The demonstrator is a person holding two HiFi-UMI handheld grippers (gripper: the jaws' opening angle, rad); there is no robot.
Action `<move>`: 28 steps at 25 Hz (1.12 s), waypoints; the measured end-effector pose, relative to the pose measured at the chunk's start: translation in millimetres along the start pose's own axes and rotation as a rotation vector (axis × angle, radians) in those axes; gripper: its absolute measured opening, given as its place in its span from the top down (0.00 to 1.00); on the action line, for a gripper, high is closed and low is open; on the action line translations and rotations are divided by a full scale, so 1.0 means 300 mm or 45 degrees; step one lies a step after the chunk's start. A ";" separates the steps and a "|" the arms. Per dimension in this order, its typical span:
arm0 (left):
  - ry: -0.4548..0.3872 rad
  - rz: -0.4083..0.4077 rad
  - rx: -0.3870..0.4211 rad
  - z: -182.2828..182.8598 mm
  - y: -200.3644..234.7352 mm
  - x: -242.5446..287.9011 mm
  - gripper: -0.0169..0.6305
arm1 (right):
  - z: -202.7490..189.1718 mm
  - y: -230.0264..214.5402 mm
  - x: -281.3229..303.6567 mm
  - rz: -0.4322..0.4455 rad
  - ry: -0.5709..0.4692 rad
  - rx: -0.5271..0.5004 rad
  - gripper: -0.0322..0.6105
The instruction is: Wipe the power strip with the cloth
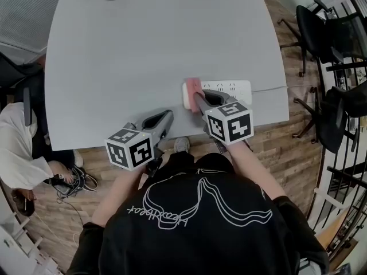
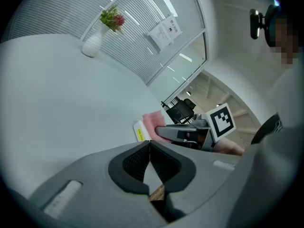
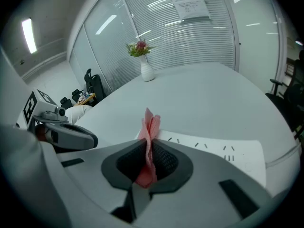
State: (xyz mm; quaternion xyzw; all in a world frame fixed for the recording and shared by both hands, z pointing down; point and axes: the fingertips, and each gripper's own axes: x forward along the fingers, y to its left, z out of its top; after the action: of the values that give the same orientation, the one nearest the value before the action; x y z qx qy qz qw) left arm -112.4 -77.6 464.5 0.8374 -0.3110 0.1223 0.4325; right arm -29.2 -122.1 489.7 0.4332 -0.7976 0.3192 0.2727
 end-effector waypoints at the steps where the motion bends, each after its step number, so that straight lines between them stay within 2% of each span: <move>1: 0.002 -0.001 0.001 -0.002 -0.001 0.002 0.95 | -0.002 -0.009 -0.005 -0.005 0.000 0.002 0.89; 22: 0.022 -0.010 0.010 0.039 0.033 0.043 0.95 | -0.062 -0.219 -0.129 -0.142 -0.008 0.104 0.89; 28: 0.039 -0.013 0.017 0.031 0.034 0.053 0.95 | -0.088 -0.303 -0.176 -0.190 -0.008 0.171 0.89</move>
State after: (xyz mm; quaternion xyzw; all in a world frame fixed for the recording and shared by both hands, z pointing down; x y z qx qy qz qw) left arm -107.1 -96.1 473.1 0.8399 -0.2994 0.1349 0.4322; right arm 78.6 -113.3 494.1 0.5098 -0.7406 0.3494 0.2636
